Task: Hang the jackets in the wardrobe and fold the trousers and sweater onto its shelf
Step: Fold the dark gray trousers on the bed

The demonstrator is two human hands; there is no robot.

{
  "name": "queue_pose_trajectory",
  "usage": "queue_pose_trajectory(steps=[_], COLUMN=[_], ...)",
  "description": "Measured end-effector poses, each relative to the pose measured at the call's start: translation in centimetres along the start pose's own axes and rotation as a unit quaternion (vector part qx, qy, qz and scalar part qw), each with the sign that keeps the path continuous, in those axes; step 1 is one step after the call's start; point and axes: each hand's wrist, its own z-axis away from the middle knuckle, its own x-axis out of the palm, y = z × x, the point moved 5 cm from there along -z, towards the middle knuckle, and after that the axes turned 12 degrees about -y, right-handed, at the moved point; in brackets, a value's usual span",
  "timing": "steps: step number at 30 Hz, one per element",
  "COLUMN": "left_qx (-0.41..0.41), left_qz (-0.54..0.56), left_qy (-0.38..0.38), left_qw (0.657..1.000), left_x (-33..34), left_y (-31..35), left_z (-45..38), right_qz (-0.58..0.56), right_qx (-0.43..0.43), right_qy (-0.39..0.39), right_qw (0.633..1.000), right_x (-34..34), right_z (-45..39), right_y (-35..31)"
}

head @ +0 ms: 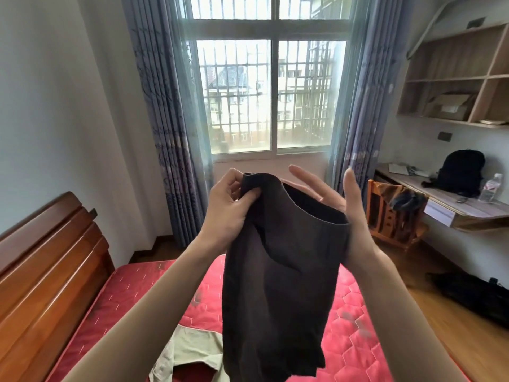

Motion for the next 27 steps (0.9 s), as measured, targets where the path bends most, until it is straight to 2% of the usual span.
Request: queue_pose_trajectory(steps=[2,5,9,13,18,21,23,25,27], left_qx=[0.006,0.010,0.001,-0.015,-0.066,-0.120,-0.146,-0.148,-0.139], left_qz=[-0.015,-0.033,-0.032,-0.056,-0.137,-0.247,-0.250,-0.228,-0.217], left_qy=[0.021,0.029,0.017,-0.041,-0.172,-0.274,-0.330,-0.346,-0.341], left_qw=[1.000,0.999,0.999,0.997,0.973,0.922,0.899,0.898,0.904], left_x=[-0.9,-1.9,-2.8,-3.7,-5.3,-4.5,-3.4,-2.6,-2.1], left_y=[-0.1,-0.3,-0.7,-1.3,-0.2,0.4,0.5,0.6,0.6], left_z=[-0.3,-0.4,-0.5,-0.2,-1.0,-1.7,-2.0,-2.2,-2.4], right_qz=[0.147,0.375,0.472,0.565,0.565,0.563,0.562,0.549,0.517], right_qx=[-0.013,-0.021,-0.049,0.004,0.002,-0.002,-0.011,-0.017,0.029], right_qy=[-0.047,-0.003,0.079,0.047,-0.016,-0.050,-0.053,-0.055,-0.090], right_qw=[0.988,0.927,0.877,0.824,0.825,0.825,0.825,0.834,0.851], right_x=[0.2,-0.4,-1.5,-2.8,-3.0,-2.8,-3.1,-3.7,-4.2], right_z=[0.0,0.4,0.0,-1.3,-2.4,-2.8,-2.8,-2.7,-2.5], right_y=[-1.7,-2.6,-3.0,-3.2,-3.3,-3.5,-4.0,-4.7,-5.0])
